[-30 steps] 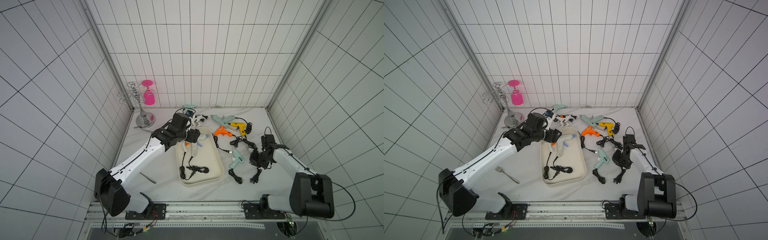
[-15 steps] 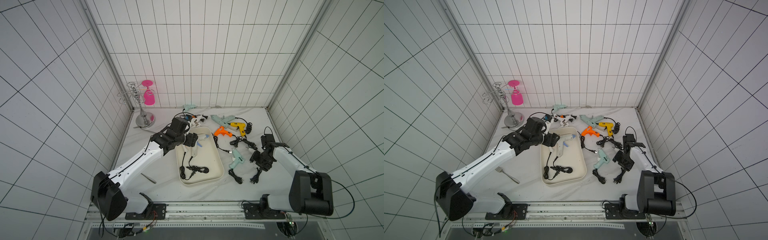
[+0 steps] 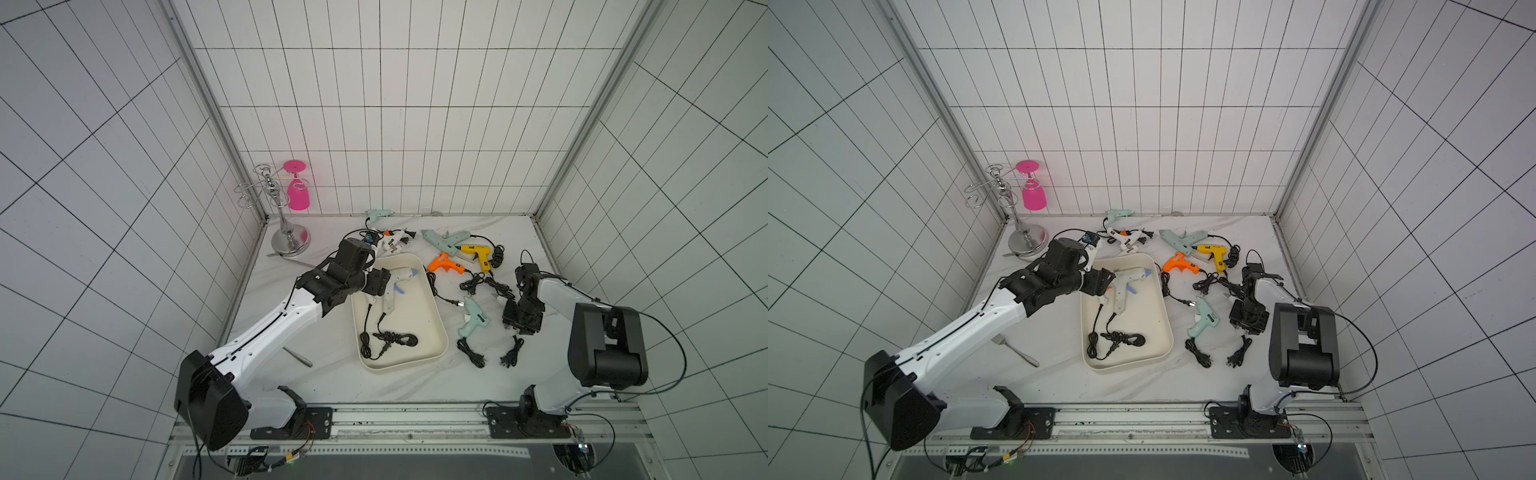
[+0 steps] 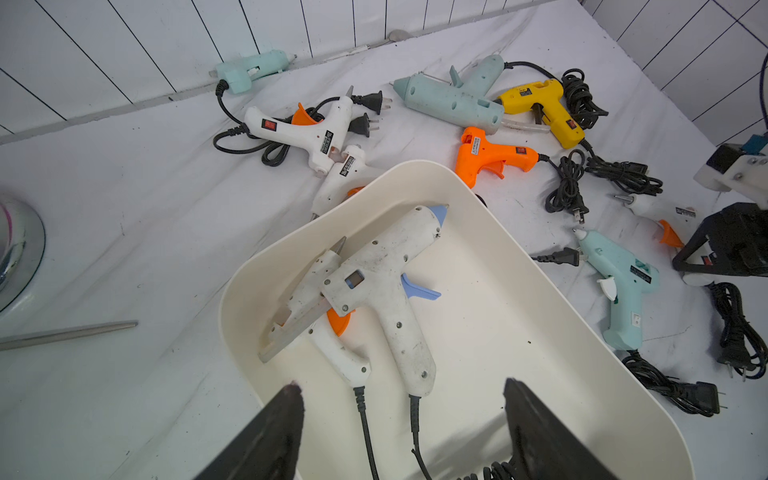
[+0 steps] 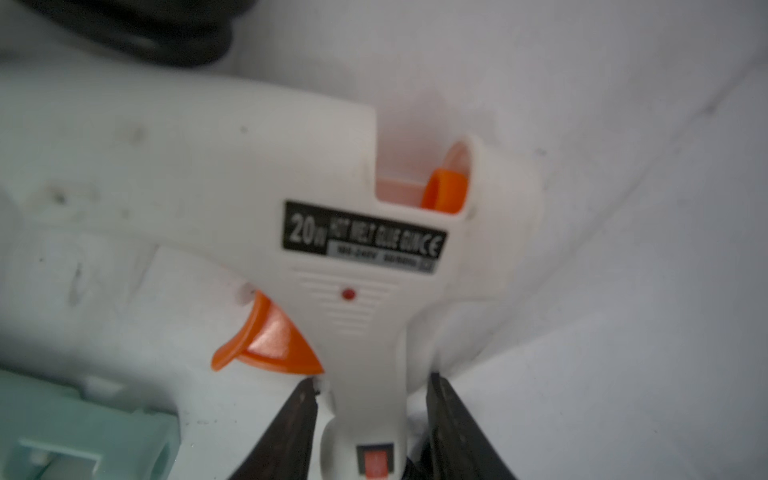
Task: Put the hot melt glue gun into the storage box
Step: Pick up the hot melt adhesive gun from the center of the board.
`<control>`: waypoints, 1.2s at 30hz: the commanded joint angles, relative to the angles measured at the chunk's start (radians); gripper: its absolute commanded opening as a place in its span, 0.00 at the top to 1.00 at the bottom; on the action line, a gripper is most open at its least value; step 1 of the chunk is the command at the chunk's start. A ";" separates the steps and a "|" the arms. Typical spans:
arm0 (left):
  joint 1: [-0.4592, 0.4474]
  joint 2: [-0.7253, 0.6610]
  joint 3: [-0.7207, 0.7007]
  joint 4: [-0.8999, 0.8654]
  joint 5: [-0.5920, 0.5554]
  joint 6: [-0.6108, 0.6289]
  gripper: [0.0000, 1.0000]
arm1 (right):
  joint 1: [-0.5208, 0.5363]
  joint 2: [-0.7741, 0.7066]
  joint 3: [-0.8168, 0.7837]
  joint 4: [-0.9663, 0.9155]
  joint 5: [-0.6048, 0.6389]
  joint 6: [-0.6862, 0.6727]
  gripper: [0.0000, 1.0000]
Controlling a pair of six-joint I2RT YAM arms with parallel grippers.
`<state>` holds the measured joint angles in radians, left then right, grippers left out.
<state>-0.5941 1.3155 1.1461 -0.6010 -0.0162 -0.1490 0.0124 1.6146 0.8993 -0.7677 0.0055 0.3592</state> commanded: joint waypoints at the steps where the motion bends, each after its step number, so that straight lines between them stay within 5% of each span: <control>1: 0.004 -0.012 -0.007 0.023 -0.014 0.015 0.23 | -0.009 0.044 0.039 0.025 0.023 -0.041 0.61; 10: 0.006 -0.028 0.025 0.030 0.057 0.026 0.23 | -0.011 -0.063 0.070 0.030 -0.020 -0.015 0.81; 15: 0.005 -0.078 -0.053 0.238 0.167 0.042 0.19 | -0.022 -0.210 0.115 -0.012 -0.154 0.028 0.84; 21: 0.014 -0.080 -0.113 0.471 0.194 -0.062 0.17 | -0.033 -0.258 0.168 -0.018 -0.424 0.040 0.87; 27: 0.015 -0.003 -0.155 0.735 0.354 -0.114 0.16 | -0.012 -0.276 0.204 0.056 -0.750 0.063 0.86; 36: 0.012 0.140 -0.085 0.890 0.629 -0.091 0.17 | 0.206 -0.215 0.345 0.087 -1.117 0.042 0.84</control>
<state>-0.5812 1.4342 1.0134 0.2024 0.4969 -0.2527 0.1501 1.3659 1.1706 -0.7063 -0.9195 0.4202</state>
